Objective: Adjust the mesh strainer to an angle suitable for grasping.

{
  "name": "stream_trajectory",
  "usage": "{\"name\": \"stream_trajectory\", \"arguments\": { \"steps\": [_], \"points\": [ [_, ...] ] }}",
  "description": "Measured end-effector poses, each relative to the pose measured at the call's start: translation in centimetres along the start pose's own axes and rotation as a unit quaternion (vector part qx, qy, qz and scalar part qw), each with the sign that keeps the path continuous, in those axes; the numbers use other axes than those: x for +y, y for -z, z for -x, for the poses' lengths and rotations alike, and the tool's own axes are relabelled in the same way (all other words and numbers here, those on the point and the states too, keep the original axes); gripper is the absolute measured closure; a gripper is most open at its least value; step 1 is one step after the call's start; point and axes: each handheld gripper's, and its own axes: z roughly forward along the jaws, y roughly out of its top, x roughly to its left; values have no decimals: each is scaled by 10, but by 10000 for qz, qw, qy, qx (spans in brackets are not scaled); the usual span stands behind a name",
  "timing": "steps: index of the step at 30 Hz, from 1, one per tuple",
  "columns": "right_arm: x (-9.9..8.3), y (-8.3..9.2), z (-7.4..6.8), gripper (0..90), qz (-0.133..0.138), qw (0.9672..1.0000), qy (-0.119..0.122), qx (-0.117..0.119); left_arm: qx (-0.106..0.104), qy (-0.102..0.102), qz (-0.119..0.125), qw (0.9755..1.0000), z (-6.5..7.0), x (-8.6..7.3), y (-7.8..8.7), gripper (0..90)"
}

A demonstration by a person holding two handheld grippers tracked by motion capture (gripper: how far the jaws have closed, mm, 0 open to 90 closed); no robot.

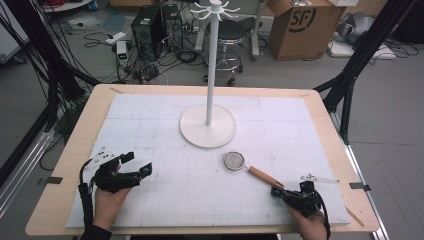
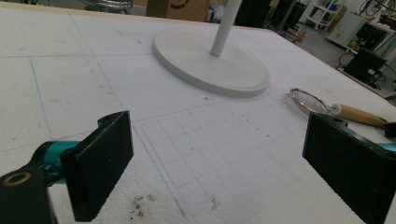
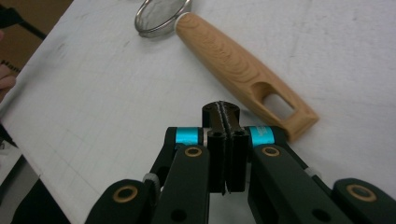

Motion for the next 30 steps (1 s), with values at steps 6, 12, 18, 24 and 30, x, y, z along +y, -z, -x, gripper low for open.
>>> {"name": "stream_trajectory", "arguments": {
  "steps": [6, 12, 18, 24, 30],
  "points": [
    [6, 4, 5, 899, 10, 9995, -137, -300, 7, -4, -8, 10000, 1, 0, -1, 94],
    [14, 1, 7, 899, -36, 9986, -230, -482, -14, -13, -9, 10000, 2, 0, 0, 95],
    [25, -2, 17, 900, -51, 9982, -344, -492, -43, -58, -37, 10000, 4, 0, -1, 95],
    [33, -5, 27, 900, -29, 9978, -459, -468, -24, -69, -57, 10000, 4, -1, -2, 96],
    [39, -6, 33, 900, 23, 9970, -568, -520, -29, -61, -61, 10000, 4, -1, -2, 97]
  ]
}}
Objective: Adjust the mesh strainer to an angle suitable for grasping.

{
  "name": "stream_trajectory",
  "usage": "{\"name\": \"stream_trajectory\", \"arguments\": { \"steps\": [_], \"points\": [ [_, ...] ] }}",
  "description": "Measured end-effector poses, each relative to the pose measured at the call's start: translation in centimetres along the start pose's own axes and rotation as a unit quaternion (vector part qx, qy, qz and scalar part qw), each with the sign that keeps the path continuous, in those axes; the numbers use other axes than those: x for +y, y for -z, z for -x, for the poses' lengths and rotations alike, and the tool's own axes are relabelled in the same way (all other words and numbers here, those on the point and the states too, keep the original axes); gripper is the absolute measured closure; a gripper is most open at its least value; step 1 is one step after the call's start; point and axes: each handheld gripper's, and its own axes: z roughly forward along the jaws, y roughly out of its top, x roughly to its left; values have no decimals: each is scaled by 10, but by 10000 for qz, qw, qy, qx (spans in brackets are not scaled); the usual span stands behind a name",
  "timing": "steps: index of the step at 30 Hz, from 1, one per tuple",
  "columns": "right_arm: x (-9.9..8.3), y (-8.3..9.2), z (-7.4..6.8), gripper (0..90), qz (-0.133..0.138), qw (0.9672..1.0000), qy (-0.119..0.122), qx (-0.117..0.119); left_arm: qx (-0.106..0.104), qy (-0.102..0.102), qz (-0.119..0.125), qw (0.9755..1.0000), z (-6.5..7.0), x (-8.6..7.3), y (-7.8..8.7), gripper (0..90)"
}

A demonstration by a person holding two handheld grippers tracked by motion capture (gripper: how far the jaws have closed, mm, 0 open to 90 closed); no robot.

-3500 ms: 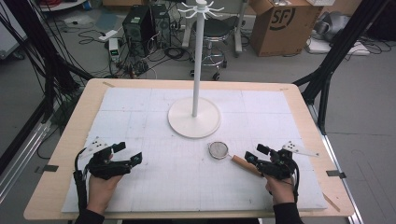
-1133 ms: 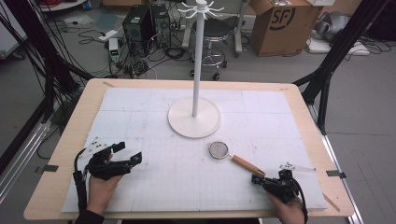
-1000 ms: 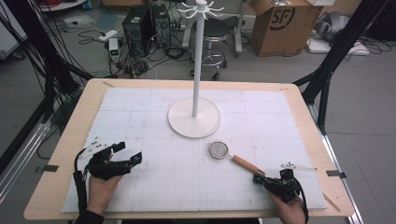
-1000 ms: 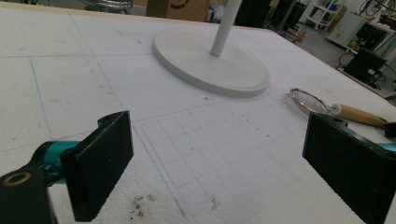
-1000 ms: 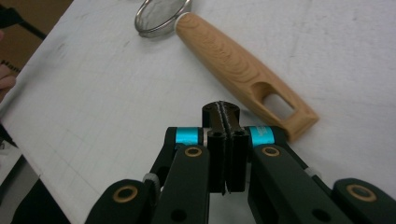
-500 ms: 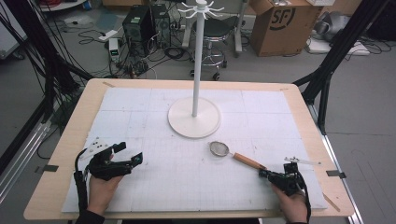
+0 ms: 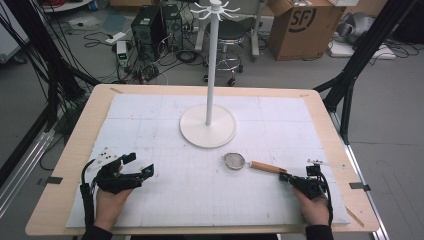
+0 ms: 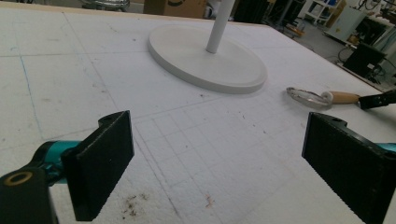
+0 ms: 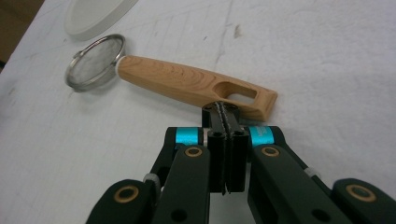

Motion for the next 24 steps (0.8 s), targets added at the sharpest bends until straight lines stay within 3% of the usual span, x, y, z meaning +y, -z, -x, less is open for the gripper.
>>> {"name": "stream_trajectory", "arguments": {
  "steps": [8, 24],
  "points": [
    [15, -9, 13, 900, 19, 9993, -338, 124, -10, -20, -19, 10000, 0, -1, -1, 100],
    [44, -37, 16, 900, -45, 9985, -451, 295, -56, -73, -74, 9999, 4, -2, -5, 103]
  ]
}}
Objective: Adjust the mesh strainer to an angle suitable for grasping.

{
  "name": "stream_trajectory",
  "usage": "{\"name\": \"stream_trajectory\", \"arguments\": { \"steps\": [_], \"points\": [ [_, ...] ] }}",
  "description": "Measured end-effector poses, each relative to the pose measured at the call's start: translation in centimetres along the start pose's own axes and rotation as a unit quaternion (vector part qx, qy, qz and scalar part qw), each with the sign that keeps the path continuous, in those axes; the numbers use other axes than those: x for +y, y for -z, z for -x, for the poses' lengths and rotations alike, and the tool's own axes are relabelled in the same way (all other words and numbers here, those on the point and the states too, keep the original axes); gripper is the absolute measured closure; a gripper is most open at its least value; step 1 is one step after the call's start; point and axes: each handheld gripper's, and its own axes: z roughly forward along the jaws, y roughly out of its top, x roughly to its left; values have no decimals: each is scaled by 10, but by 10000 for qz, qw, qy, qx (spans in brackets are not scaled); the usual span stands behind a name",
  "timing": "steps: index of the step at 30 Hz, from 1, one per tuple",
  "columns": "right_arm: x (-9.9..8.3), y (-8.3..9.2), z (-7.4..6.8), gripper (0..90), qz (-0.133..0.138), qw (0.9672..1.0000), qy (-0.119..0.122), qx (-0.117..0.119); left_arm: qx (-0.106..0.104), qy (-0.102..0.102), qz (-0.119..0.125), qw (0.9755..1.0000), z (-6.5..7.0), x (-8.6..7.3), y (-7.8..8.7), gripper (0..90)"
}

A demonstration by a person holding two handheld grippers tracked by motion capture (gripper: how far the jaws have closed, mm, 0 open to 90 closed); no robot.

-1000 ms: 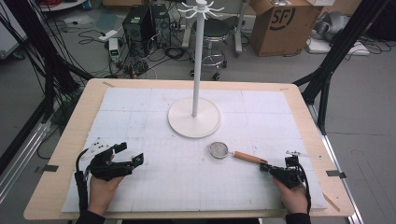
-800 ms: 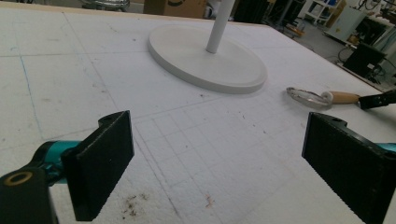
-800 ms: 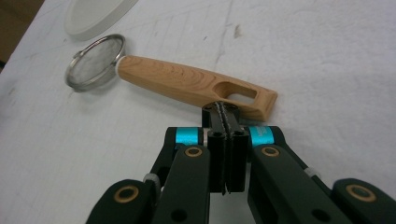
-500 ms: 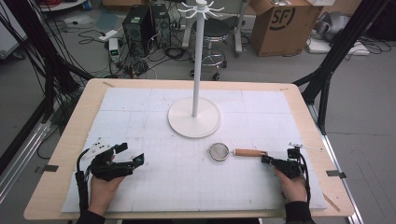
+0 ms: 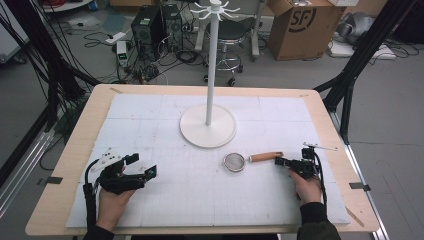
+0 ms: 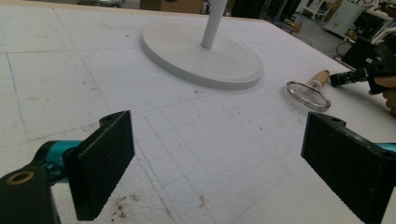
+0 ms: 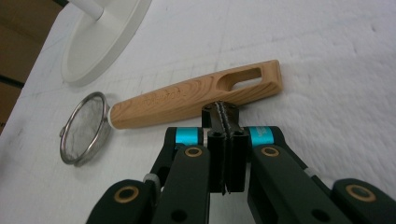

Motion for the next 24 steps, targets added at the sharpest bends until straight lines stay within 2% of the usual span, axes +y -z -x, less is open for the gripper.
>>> {"name": "stream_trajectory", "arguments": {
  "steps": [4, 8, 15, 18, 24],
  "points": [
    [6, -5, 2, 900, -10, 10000, -26, 59, 31, -34, 30, 10000, 0, 0, 1, 104],
    [10, -2, 10, 900, 126, 9996, -262, -4, 0, -27, 34, 10000, 0, 0, 2, 107],
    [20, -3, 14, 900, 112, 9996, -200, -140, -16, -68, 32, 10000, 2, 0, 1, 110],
    [23, -5, 18, 900, 149, 9993, -329, -67, -3, -127, 29, 9999, 5, -1, 1, 113],
    [28, -5, 23, 900, 159, 9994, -297, -92, 39, -177, 15, 9998, 6, -3, 5, 113]
  ]
}}
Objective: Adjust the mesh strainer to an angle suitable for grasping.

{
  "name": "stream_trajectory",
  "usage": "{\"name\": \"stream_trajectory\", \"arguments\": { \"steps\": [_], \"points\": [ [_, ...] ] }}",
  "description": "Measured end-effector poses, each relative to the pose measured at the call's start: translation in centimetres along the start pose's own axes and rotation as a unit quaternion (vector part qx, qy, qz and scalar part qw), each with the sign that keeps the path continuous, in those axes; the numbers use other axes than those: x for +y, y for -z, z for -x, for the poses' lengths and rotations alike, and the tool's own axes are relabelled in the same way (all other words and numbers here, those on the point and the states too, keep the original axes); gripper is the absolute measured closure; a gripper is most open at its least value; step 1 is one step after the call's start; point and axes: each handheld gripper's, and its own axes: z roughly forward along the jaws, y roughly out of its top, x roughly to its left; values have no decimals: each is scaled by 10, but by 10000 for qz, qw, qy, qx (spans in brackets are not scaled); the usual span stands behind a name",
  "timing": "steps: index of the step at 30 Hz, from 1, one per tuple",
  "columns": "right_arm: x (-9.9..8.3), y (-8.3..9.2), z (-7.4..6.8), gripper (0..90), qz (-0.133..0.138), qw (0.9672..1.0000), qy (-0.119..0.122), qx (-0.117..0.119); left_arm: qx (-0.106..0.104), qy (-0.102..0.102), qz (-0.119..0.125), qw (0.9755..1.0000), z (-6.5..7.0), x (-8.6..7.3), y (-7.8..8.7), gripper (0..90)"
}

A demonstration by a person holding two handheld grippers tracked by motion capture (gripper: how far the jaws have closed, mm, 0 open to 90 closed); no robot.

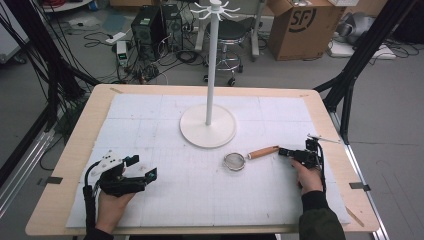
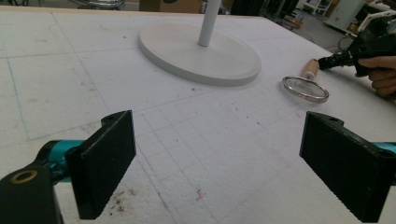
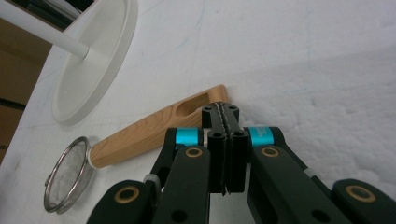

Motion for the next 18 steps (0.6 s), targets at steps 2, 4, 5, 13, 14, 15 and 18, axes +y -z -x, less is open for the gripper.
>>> {"name": "stream_trajectory", "arguments": {
  "steps": [2, 4, 5, 13, 14, 15, 18],
  "points": [
    [6, -1, -1, 900, -64, 9997, 196, -156, 66, -17, 7, 10000, -1, -1, 3, 113],
    [13, -3, -3, 900, -145, 9989, 338, -281, 86, 1, 2, 10000, -1, -2, 4, 113],
    [16, -4, -2, 900, -161, 9988, 366, -279, 86, 1, 2, 10000, -1, -2, 4, 113],
    [30, -11, 2, 900, -268, 9982, 458, -268, 191, -5, -54, 9998, -2, -5, 9, 113],
    [30, -13, 2, 900, -273, 9985, 423, -216, 197, 2, -62, 9998, -2, -6, 9, 113],
    [30, -14, 1, 900, -260, 9987, 399, -185, 196, -6, -62, 9998, -2, -5, 9, 113],
    [28, -15, -2, 900, -212, 9983, 479, -253, 190, -10, -56, 9998, -2, -6, 9, 113]
  ]
}}
